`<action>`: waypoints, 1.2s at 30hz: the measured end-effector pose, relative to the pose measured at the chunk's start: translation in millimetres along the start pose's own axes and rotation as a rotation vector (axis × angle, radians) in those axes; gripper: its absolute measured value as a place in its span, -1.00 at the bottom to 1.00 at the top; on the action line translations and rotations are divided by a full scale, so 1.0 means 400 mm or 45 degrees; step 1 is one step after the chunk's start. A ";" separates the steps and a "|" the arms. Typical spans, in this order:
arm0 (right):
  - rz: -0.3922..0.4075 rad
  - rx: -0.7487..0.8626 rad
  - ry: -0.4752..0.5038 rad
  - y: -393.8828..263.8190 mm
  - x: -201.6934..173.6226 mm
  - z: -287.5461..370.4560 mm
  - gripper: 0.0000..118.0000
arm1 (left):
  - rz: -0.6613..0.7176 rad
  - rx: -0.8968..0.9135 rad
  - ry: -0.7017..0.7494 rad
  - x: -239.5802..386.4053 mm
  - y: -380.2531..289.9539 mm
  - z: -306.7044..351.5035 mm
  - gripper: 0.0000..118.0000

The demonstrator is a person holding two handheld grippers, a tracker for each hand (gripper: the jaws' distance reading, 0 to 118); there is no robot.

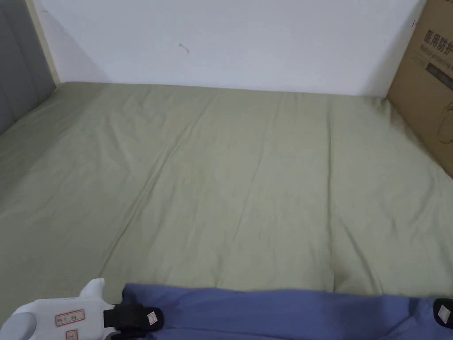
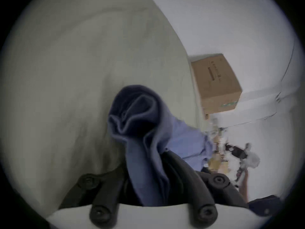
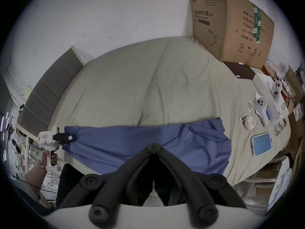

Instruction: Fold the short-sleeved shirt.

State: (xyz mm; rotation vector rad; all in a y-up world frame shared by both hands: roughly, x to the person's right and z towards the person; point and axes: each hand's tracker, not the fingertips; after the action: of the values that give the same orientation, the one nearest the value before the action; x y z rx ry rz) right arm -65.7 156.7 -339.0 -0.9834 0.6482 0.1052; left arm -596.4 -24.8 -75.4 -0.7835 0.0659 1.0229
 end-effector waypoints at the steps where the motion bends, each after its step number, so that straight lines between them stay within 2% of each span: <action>1: 0.001 0.002 0.007 0.002 -0.002 0.001 -1.00 | -0.047 0.024 0.038 0.020 0.001 0.028 -0.91; 2: 0.002 0.005 0.020 0.005 -0.005 0.001 -1.00 | -0.099 0.058 0.085 0.061 -0.011 0.058 -0.91; 4: -0.001 0.013 0.041 0.008 -0.004 0.001 -1.00 | -0.236 0.136 0.315 0.112 -0.010 0.120 -0.91; 7: 0.002 0.019 0.060 0.007 -0.005 0.001 -1.00 | -0.514 0.193 0.915 0.213 -0.037 0.167 -0.91; 8: 0.004 0.019 0.067 0.005 -0.006 0.000 -1.00 | -0.591 0.202 1.059 0.231 -0.046 0.167 -0.91; 9: 0.005 0.020 0.072 0.002 -0.006 -0.002 -1.00 | -0.623 0.207 1.113 0.246 -0.054 0.167 -0.91; 10: 0.004 0.020 0.076 -0.001 -0.006 -0.004 -1.00 | -0.621 0.198 1.083 0.233 -0.045 0.160 -0.91; 14: -0.030 0.013 0.104 -0.015 0.002 -0.013 -1.00 | -0.453 0.153 0.581 0.316 -0.058 0.119 -0.91; 18: -0.042 0.006 0.118 -0.028 0.004 -0.013 -1.00 | -0.460 -0.007 0.321 0.420 -0.075 -0.033 -0.91; 20: -0.039 0.003 0.114 -0.032 0.006 -0.011 -1.00 | -0.469 -0.088 0.252 0.453 -0.085 -0.116 -0.84; 21: -0.040 0.001 0.115 -0.034 0.008 -0.009 -1.00 | -0.471 -0.142 0.237 0.470 -0.093 -0.163 -0.68; 23: -0.044 0.000 0.115 -0.037 0.009 -0.006 -1.00 | -0.472 -0.223 0.206 0.486 -0.107 -0.240 0.32; 24: -0.047 0.001 0.115 -0.039 0.010 -0.004 -1.00 | -0.464 -0.288 0.177 0.492 -0.116 -0.277 0.66; 27: -0.057 0.000 0.121 -0.040 0.012 -0.003 -1.00 | -0.393 -0.365 0.049 0.507 -0.138 -0.314 0.70; 30: -0.054 0.000 0.127 -0.041 0.016 -0.008 -1.00 | -0.447 -0.277 0.020 0.531 -0.137 -0.269 0.73; 32: -0.056 0.000 0.130 -0.038 0.026 -0.018 -1.00 | -0.518 -0.211 0.095 0.535 -0.124 -0.225 0.65; 33: -0.059 -0.002 0.134 -0.036 0.029 -0.021 -1.00 | -0.573 -0.169 0.134 0.531 -0.115 -0.194 0.45; 35: -0.062 0.000 0.140 -0.033 0.029 -0.022 -1.00 | -0.636 -0.078 0.231 0.525 -0.109 -0.136 -0.56; 36: -0.061 0.001 0.140 -0.032 0.030 -0.021 -1.00 | -0.644 -0.064 0.293 0.516 -0.106 -0.120 -0.96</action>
State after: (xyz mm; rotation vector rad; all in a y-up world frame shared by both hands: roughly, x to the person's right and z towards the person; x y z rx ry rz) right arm -55.4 140.4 -339.6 -1.0083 0.7252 0.0088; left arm -436.5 86.5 -169.0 -0.9031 0.0360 0.4553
